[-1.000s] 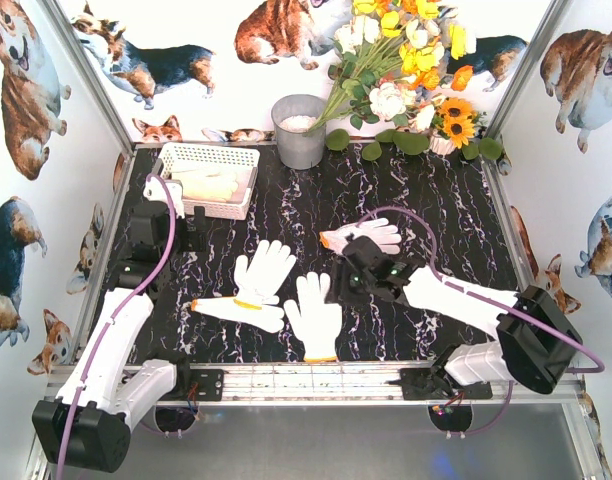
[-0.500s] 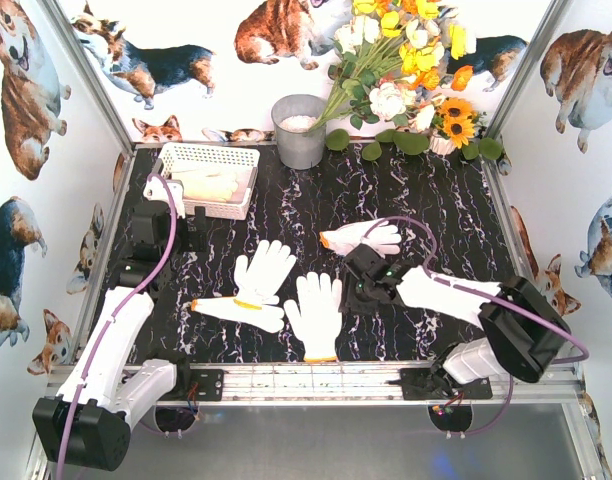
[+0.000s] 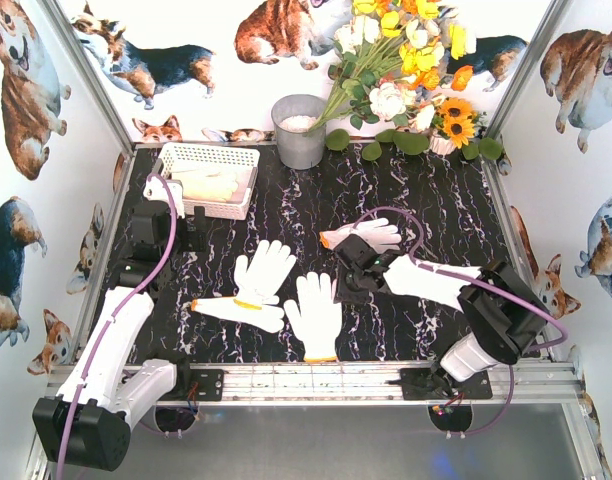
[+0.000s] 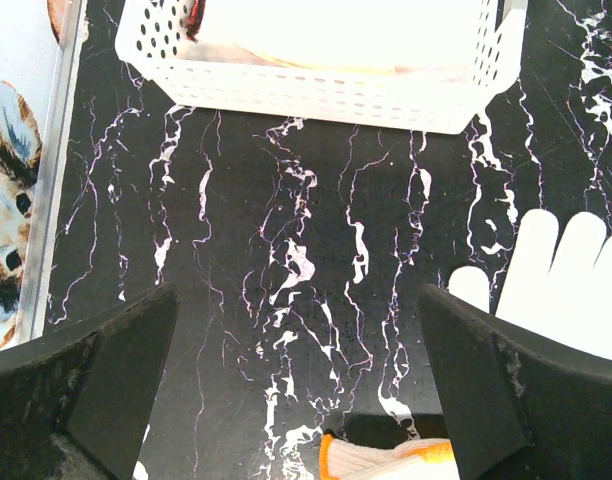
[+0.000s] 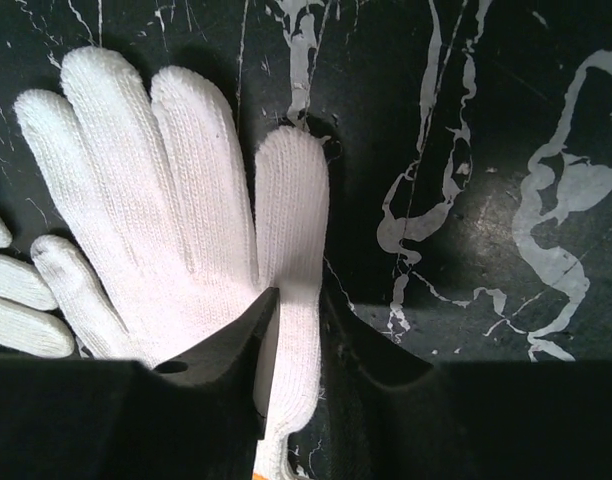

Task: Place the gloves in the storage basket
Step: Move the glove to the center of the board, then pick up the glove from the center of the board.

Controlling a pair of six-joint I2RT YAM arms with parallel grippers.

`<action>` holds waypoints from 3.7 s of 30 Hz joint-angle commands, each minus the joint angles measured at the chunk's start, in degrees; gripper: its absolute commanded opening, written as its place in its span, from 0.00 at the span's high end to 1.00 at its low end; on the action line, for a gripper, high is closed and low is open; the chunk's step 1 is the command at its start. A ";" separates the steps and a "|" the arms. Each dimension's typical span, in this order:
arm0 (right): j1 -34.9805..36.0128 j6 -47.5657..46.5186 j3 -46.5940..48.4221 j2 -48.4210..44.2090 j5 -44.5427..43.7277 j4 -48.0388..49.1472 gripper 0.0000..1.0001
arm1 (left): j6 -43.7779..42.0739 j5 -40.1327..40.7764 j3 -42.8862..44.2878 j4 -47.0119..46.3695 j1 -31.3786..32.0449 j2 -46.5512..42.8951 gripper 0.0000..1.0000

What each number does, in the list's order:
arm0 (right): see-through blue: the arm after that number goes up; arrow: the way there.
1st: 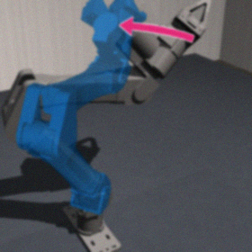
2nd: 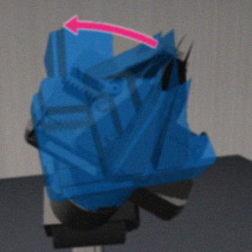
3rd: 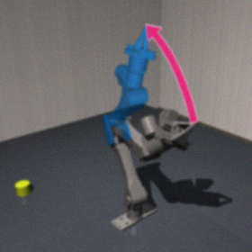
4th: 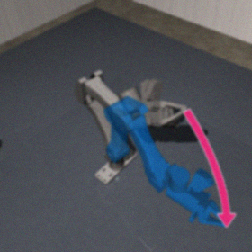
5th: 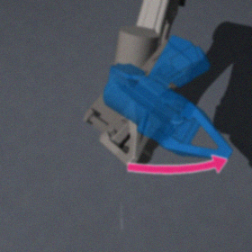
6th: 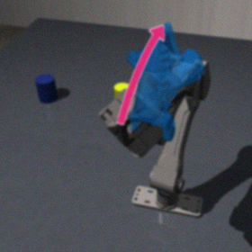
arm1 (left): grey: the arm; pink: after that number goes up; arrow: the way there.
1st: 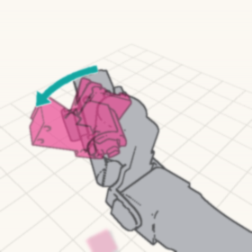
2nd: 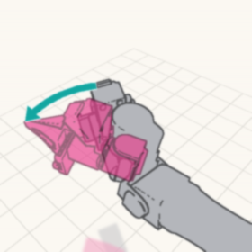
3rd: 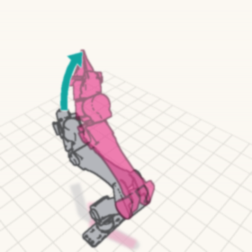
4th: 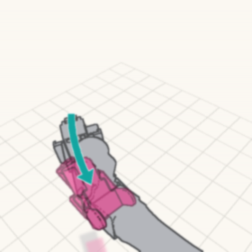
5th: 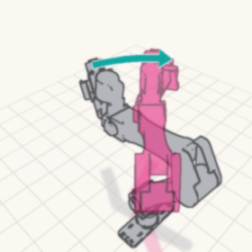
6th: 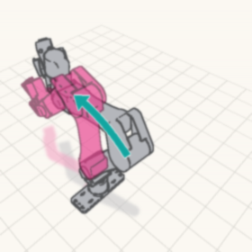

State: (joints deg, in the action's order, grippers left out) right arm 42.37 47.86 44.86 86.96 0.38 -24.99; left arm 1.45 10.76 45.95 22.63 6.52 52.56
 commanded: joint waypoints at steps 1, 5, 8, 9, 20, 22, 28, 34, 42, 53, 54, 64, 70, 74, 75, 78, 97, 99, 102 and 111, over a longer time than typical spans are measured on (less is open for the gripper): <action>0.08 -1.51 1.89 2.62 -1.46 1.37 0.77 | 0.13 0.31 -0.09 -0.22 -0.06 0.03 0.00; 0.08 -2.19 3.00 3.94 -1.19 1.18 0.99 | 0.24 0.40 -0.16 -0.15 -0.11 -0.15 0.00; 0.02 -2.14 2.89 3.41 -2.07 0.92 1.00 | 0.94 0.33 -0.22 0.08 -0.11 -0.11 0.00; 0.00 -2.27 2.87 2.97 -2.71 0.40 1.00 | 1.57 0.03 -0.12 0.35 -0.11 0.12 0.00; -1.31 -3.47 0.49 -2.71 -8.84 -4.53 1.00 | 18.19 -4.19 -2.07 6.92 -0.20 -5.33 0.00; -2.06 -3.53 -0.63 -4.13 -9.05 -4.30 1.00 | 21.28 -3.10 -5.19 8.11 -0.24 -7.79 0.00; -5.13 -3.97 -3.22 -9.00 -10.17 -4.62 1.00 | 34.52 0.40 -7.87 17.44 -0.61 -8.48 0.00; -6.54 -4.73 -4.71 -12.71 -9.17 -3.50 0.79 | 49.75 5.02 -10.39 23.25 -0.72 -9.56 0.02; -6.69 -6.14 -4.73 -16.51 -7.81 -2.49 0.58 | 67.90 3.68 -15.23 27.62 -0.72 -12.79 0.23; -6.68 -7.03 -6.15 -20.91 -5.61 -2.19 0.56 | 77.64 -5.74 -24.80 17.51 -0.72 -12.61 0.29; -6.69 -7.16 -6.31 -21.21 -5.47 -2.37 0.56 | 77.89 -5.97 -25.33 16.66 -0.68 -11.97 0.30; -6.67 -6.75 -7.85 -25.82 -6.35 -3.54 0.56 | 76.53 -1.86 -23.04 16.28 -0.72 -10.03 0.69; -6.68 -5.70 -9.57 -30.04 -8.18 -1.68 0.55 | 72.98 7.83 -14.08 24.35 -0.74 -15.07 0.94; -6.69 -5.97 -9.55 -33.30 -7.11 -0.65 0.51 | 64.25 13.01 -4.79 26.50 -0.78 -15.85 1.00; -6.69 -6.43 -9.60 -34.14 -6.39 0.02 0.49 | 61.53 13.35 -2.27 26.56 -0.81 -15.25 1.00; -6.69 -8.40 -9.78 -36.22 -2.88 2.88 0.43 | 51.92 10.50 3.82 24.08 -0.76 -12.99 1.00; -6.64 -10.56 -6.45 -35.59 27.98 24.38 0.39 | 19.62 -59.48 11.50 -5.29 5.91 -0.92 1.00; -6.64 -10.58 -5.26 -35.26 29.79 24.76 0.39 | 19.90 -62.27 11.59 -6.57 8.62 0.34 1.00; -6.52 -11.33 -3.55 -35.36 32.86 25.20 0.39 | 19.95 -66.88 11.79 -6.72 11.88 2.57 1.00; -5.40 -15.26 1.58 -33.61 39.29 23.07 0.38 | 22.31 -69.98 11.05 -10.49 21.36 6.84 1.00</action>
State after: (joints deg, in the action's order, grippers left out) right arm 36.01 35.44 42.57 52.49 35.81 -4.19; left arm 22.35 -56.01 56.27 17.63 24.53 59.13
